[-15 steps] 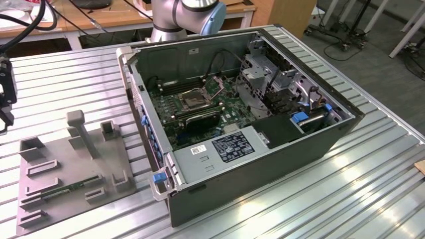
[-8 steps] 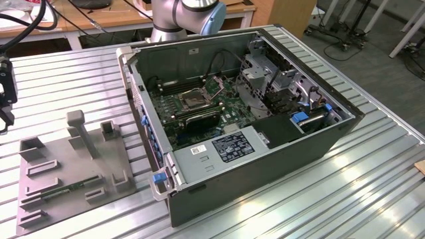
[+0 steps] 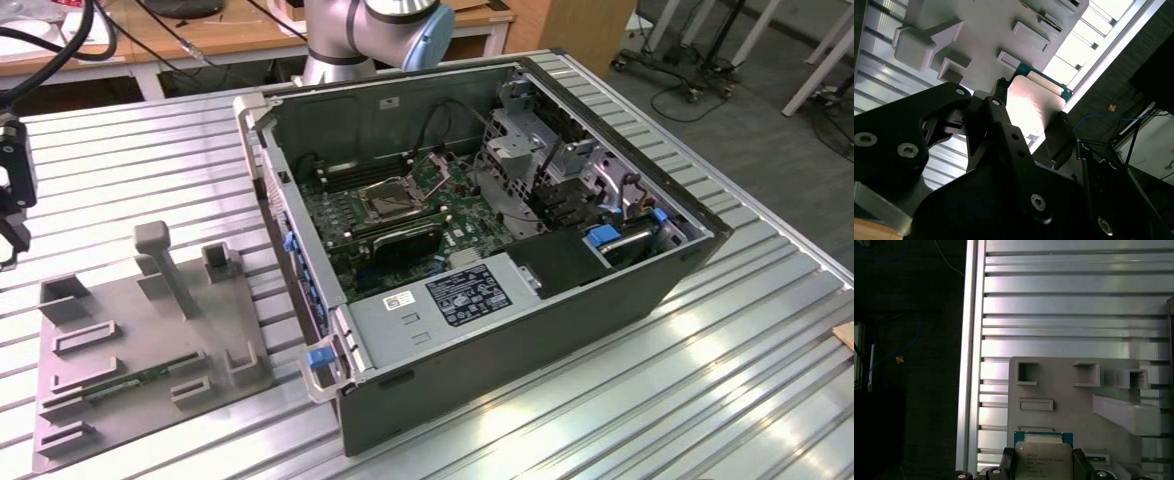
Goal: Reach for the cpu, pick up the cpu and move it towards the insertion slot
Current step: 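Pick up the cpu and move it towards the insertion slot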
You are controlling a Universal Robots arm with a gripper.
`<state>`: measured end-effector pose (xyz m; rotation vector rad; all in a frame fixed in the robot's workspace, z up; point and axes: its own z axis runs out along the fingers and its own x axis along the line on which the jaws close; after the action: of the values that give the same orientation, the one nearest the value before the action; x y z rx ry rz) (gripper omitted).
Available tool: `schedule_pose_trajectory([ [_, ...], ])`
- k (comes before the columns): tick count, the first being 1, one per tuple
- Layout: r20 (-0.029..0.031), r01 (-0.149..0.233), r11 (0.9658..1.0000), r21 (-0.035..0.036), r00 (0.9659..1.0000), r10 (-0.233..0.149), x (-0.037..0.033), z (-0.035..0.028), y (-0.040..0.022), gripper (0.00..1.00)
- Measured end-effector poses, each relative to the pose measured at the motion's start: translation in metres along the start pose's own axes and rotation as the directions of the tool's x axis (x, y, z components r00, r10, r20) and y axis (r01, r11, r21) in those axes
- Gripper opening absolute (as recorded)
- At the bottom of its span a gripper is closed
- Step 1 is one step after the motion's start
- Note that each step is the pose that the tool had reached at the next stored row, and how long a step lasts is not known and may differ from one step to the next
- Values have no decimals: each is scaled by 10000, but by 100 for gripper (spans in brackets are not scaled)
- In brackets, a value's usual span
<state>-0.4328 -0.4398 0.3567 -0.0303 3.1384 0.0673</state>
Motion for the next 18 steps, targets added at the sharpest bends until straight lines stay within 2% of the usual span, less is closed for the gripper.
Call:
schedule_pose_trajectory([
  [18,0,1,10000,-1,10000,-1,-68,0,-1,54],
])
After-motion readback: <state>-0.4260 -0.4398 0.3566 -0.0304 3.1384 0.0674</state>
